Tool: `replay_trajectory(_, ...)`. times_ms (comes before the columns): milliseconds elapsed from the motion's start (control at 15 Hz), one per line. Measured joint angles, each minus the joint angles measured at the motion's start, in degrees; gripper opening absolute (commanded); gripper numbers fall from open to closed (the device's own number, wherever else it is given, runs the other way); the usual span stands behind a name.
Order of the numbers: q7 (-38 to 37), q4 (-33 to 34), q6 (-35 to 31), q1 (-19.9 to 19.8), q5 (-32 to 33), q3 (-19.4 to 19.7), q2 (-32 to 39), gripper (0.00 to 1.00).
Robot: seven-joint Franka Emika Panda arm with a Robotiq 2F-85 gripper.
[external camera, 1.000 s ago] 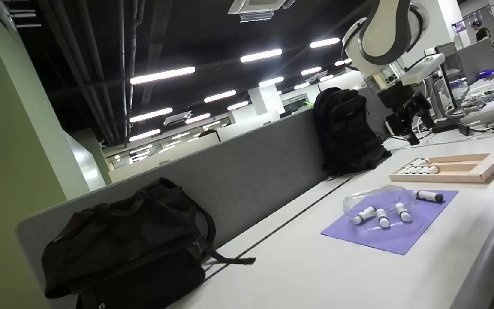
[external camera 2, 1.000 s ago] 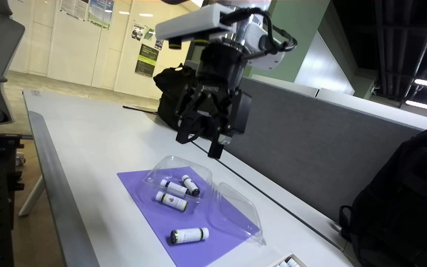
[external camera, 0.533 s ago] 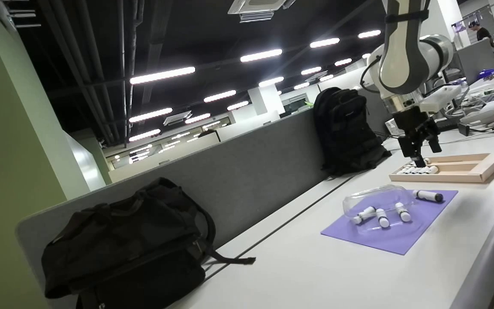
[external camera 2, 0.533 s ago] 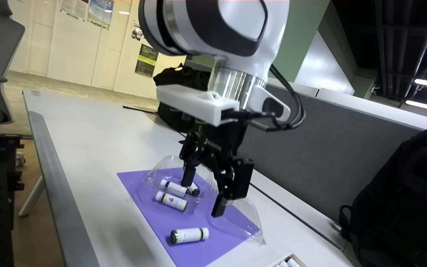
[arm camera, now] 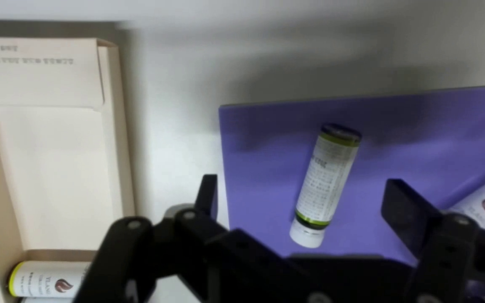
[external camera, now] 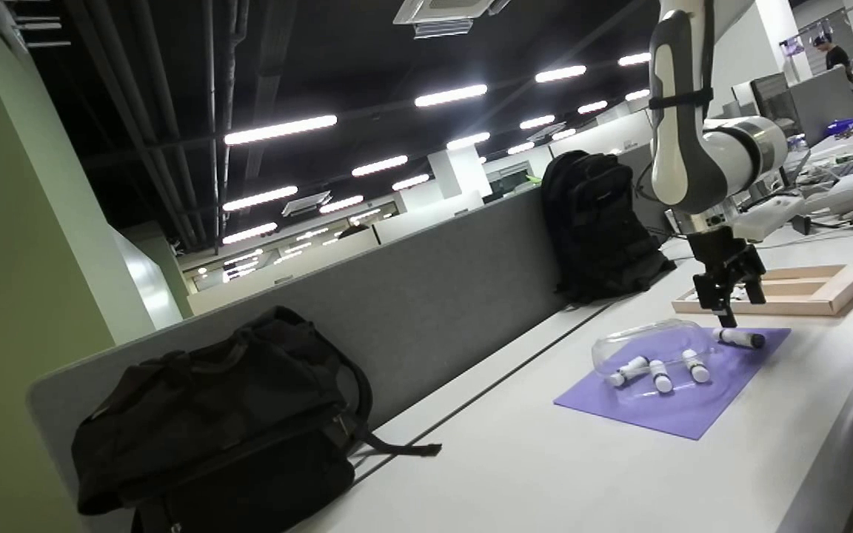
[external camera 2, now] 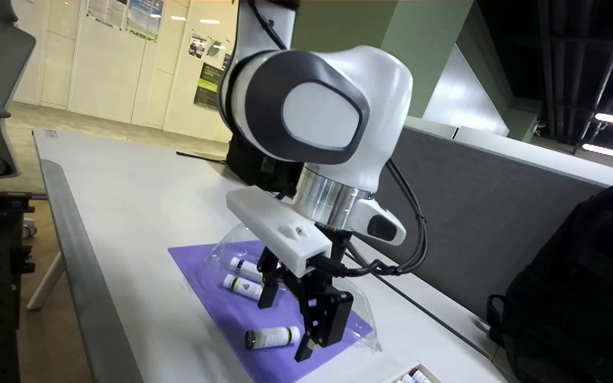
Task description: Take the bottle from the table and place it in the clear b
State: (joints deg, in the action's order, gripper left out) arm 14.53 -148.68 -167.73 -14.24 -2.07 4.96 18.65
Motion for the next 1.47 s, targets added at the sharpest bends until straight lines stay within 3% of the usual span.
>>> replay_trajectory(133,0.2,2.0,-0.3,-0.7,-0.1,-1.3,2.4,1.00)
replay_trajectory(200,0.2,2.8,-0.3,-0.9,-0.1,-1.8,3.3,0.75)
replay_trajectory(333,0.2,4.1,-0.3,-1.0,-0.1,-2.6,4.8,0.69)
replay_trajectory(933,0.4,5.8,-0.2,-2.8,-0.5,-4.1,6.1,0.03)
replay_trajectory(1467,0.6,7.4,4.4,-7.2,-5.2,-7.1,6.0,0.07)
